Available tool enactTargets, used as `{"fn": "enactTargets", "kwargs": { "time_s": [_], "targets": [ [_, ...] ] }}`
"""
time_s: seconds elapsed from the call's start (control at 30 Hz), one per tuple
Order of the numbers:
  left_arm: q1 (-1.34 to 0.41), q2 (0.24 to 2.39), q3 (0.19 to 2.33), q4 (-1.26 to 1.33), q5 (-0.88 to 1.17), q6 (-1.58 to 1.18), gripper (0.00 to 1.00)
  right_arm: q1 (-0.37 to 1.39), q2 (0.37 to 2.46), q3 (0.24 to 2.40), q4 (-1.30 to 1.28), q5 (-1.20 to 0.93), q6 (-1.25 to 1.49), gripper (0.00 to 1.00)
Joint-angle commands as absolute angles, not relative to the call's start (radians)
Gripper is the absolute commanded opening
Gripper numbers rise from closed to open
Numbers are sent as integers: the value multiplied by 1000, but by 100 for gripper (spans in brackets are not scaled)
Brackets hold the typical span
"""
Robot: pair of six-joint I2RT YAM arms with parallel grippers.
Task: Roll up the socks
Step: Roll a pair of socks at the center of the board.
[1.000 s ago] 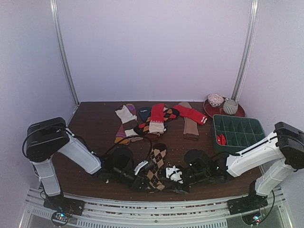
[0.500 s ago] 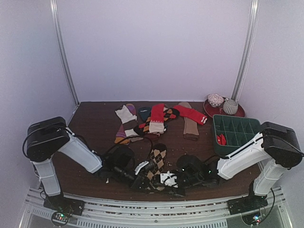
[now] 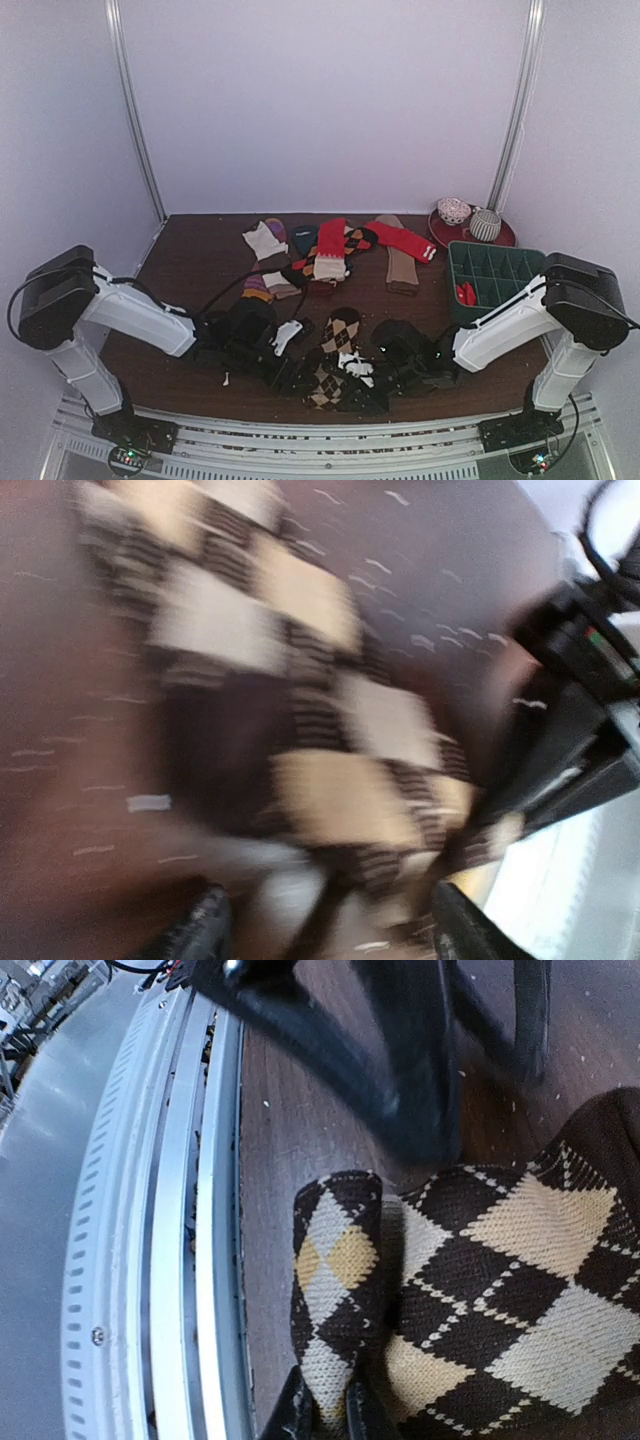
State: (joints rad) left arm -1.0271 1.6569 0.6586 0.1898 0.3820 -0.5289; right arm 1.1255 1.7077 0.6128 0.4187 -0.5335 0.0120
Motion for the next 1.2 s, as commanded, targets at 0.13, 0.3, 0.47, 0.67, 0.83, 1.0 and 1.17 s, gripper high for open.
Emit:
{"fn": "enactTargets", "kwargs": {
  "time_s": [0.13, 0.3, 0.47, 0.67, 0.83, 1.0, 1.17],
  "targets": [
    [-1073, 1324, 421, 414, -44, -336, 74, 1004, 1769, 585, 395, -824, 334, 10],
    [-1219, 1347, 455, 491, -64, -134, 72, 922, 1865, 667, 347, -924, 513, 11],
    [-1295, 1540, 550, 514, -46, -41, 71, 883, 1930, 718, 311, -997, 559, 11],
    [-1304, 1646, 562, 563, -36, -11, 68, 859, 1969, 779, 155, -1011, 469, 11],
    [-1305, 1703, 589, 553, -65, 26, 58, 850, 1988, 811, 79, -1023, 417, 11],
    [-1305, 1752, 598, 572, -70, 20, 36, 845, 2000, 824, 54, -1032, 395, 11],
    [-1304, 1773, 606, 551, -74, -7, 18, 843, 2005, 821, 58, -1035, 397, 11]
  ]
}}
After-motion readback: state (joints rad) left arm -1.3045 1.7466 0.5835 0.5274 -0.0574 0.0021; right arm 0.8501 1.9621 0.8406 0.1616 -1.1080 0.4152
